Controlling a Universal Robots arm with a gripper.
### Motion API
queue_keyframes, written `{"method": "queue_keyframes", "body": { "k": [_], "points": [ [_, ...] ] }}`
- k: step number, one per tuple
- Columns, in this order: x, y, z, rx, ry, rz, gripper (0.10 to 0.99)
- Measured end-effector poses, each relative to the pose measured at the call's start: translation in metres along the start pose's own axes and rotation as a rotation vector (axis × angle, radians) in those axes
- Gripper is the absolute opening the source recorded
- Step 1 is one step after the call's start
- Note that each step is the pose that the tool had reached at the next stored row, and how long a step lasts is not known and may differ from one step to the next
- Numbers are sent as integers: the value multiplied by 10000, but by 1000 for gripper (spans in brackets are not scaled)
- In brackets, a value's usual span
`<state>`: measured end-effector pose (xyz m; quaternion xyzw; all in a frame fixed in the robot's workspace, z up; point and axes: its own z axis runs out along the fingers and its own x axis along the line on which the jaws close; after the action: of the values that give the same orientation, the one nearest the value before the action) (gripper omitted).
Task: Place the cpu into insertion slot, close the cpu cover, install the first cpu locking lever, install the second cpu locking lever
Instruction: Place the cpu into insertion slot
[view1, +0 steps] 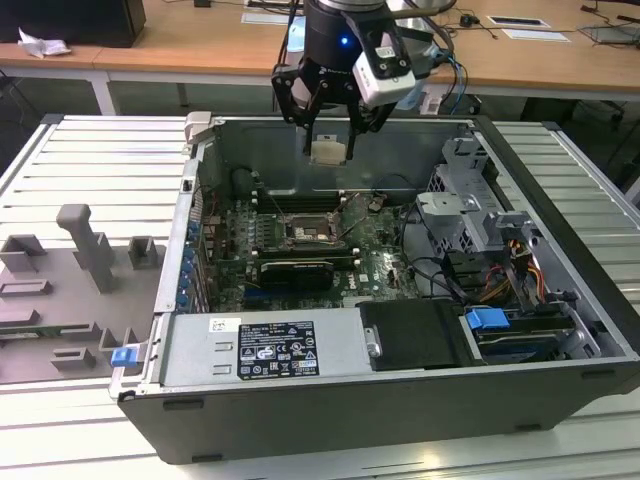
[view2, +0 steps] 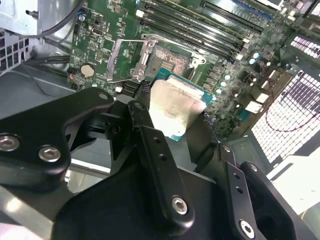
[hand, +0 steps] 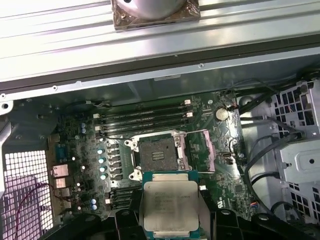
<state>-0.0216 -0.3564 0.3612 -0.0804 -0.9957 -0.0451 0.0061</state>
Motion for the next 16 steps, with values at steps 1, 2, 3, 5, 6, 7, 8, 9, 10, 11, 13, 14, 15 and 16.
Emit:
{"method": "queue_keyframes", "body": {
  "k": [1, 2, 3, 5, 6, 7, 8, 9, 10, 11, 13, 14, 15, 16],
  "points": [
    [0, 0, 0, -2, -10, 102, 529],
    [0, 0, 1, -3, -16, 171, 529],
    [0, 0, 1, -5, -23, 261, 529],
    [0, 0, 2, -8, -38, 419, 529],
    [0, -1, 2, -9, -48, 537, 529],
    [0, -1, 3, -11, -55, 617, 529],
    [0, -1, 4, -12, -63, 709, 529],
    [0, -1, 5, -15, -76, 855, 529],
    [0, -1, 5, -17, -85, 953, 529],
    [0, -1, 6, -19, -92, 1028, 529],
    [0, -1, 7, -23, -109, 1214, 529],
    [0, -1, 8, -26, -121, 1345, 529],
    [0, -1, 9, -28, -134, 1497, 529],
    [0, -1, 10, -31, -145, 1619, 529]
  ]
}}
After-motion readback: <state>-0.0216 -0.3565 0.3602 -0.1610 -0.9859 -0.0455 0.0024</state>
